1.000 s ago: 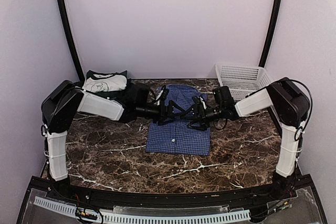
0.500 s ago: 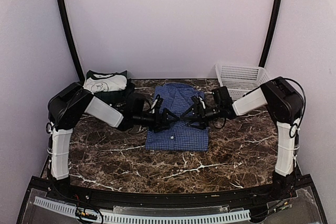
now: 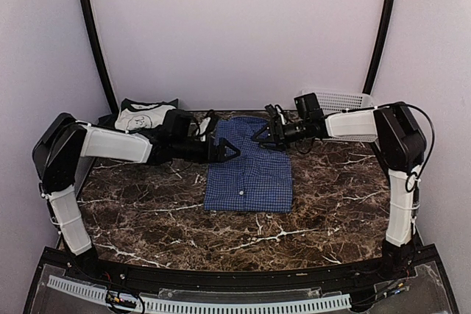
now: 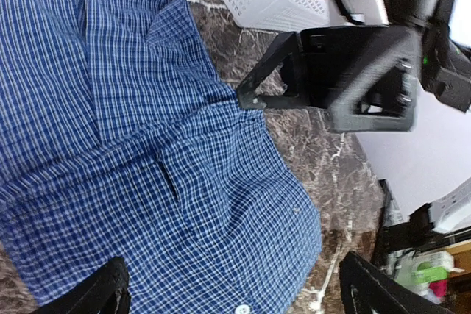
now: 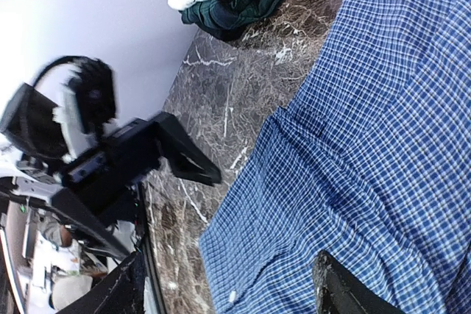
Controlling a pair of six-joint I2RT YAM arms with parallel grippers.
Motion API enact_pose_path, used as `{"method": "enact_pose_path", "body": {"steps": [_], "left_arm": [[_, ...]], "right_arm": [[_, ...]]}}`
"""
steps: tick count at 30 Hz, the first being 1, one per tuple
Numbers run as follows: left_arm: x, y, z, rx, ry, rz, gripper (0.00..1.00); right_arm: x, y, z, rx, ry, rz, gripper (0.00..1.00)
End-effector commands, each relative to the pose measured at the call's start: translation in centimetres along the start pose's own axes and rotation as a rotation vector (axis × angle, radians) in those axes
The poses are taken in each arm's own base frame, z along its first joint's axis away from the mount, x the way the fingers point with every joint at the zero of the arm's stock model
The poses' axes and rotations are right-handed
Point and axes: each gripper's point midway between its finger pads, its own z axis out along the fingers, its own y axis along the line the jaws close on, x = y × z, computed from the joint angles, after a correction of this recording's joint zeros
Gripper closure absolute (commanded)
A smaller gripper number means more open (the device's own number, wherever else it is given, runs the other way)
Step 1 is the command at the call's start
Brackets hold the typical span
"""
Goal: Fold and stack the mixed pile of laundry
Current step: Smooth out the 2/3-rectangle-folded shirt at the center of the board, then move the 2/3-rectangle-folded shirt to the center of the board.
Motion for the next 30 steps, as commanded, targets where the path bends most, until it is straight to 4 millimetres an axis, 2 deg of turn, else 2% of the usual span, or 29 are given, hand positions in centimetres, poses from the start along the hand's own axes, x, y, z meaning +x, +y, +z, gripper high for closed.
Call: {"method": "enact_pose_path", "body": {"steps": [1,2,5,7,8,11,13,15,17,18,21,23,25,30], "left_arm": [[-0.6,-1.8,-3.2,-0.214,-0.044,0.369,0.01],[0.7,-2.3,-3.1,-0.235,-0.008,0.471,0.01],[2.2,-3.1,-4.2,-0.299,-0.002,0.692,0.02],[4.1,-4.1,-4.5,-0.294,0.006,0.857,0.03],[5.2,-4.8,-4.4,-0.288,0.018,0.951,0.04],[7.7,-5.0,-4.5,-0.299,0.042,1.109,0.08],[8.8,-5.0,-4.3,-0.311,0.051,1.150,0.10],[8.5,-4.8,-4.3,-0.336,0.036,1.068,0.11],[9.0,-5.1,-4.1,-0.283,0.052,1.013,0.13],[9.9,-6.1,-4.0,-0.234,0.057,1.031,0.14],[13.3,-6.8,-3.4,-0.242,0.080,1.243,0.18],[14.1,-6.2,-3.1,-0.286,0.100,1.326,0.26],[14.3,-6.1,-2.8,-0.285,0.101,1.373,0.35],[14.4,-6.3,-1.3,-0.278,0.117,1.474,0.49]], "right_arm": [[1.2,-1.7,2.3,0.041,0.093,-0.023,0.34],[1.3,-2.1,2.7,0.054,0.108,-0.036,0.37],[1.7,-3.3,3.9,0.122,0.148,-0.086,0.48],[2.0,-4.0,4.6,0.157,0.176,-0.124,0.54],[2.3,-4.3,4.8,0.173,0.188,-0.136,0.57],[2.8,-4.8,5.5,0.200,0.217,-0.165,0.62],[3.1,-5.3,5.6,0.216,0.226,-0.164,0.62],[3.0,-5.2,5.4,0.229,0.218,-0.163,0.62],[2.9,-4.3,5.0,0.223,0.198,-0.173,0.62],[2.7,-3.6,4.7,0.214,0.185,-0.183,0.62],[1.9,-2.9,4.1,0.238,0.179,-0.208,0.60],[1.1,-2.9,4.1,0.249,0.175,-0.223,0.60],[0.4,-2.8,4.4,0.239,0.174,-0.228,0.61],[0.7,-4.3,5.8,0.215,0.196,-0.205,0.62]]}}
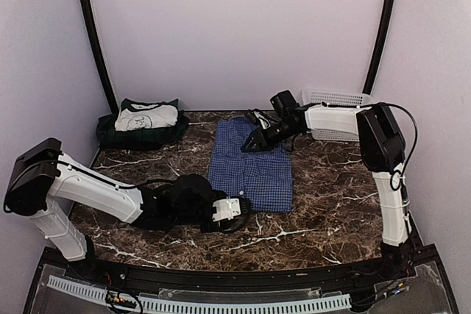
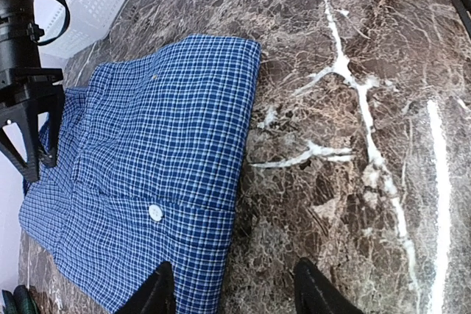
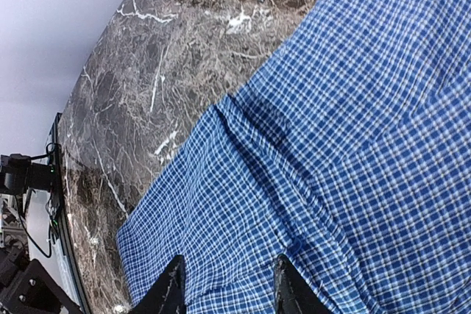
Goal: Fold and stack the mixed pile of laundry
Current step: Move the 2/3-rectangle-folded shirt to the center of the board.
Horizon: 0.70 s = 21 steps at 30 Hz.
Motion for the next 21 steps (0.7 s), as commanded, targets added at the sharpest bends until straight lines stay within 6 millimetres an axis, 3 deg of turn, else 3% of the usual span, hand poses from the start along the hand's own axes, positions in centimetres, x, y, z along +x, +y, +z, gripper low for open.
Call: {"method": "enact_pose_path", "body": {"steps": [1,7,15,21], "left_arm": [[-0.5,1.0,1.3,-0.053,-0.004,0.146,0.53],[0.5,0.6,4.2,-0.071,0.039,0.252,0.63],[1.5,1.2,6.9,-0.136,0.078,0.310,0.57],[2.3,2.3,7.5,-0.225,0.114,0.400,0.75]], "right_arm": [[-0.4,-1.0,1.4,-0.015,0.007,-0.013,0.62],[0.4,-2.5,2.7,0.001,0.040,-0.008,0.63],[2.0,-4.1,4.2,0.011,0.081,0.014,0.64],[2.6,-4.2,4.5,0.009,0.089,0.019,0.65]]}}
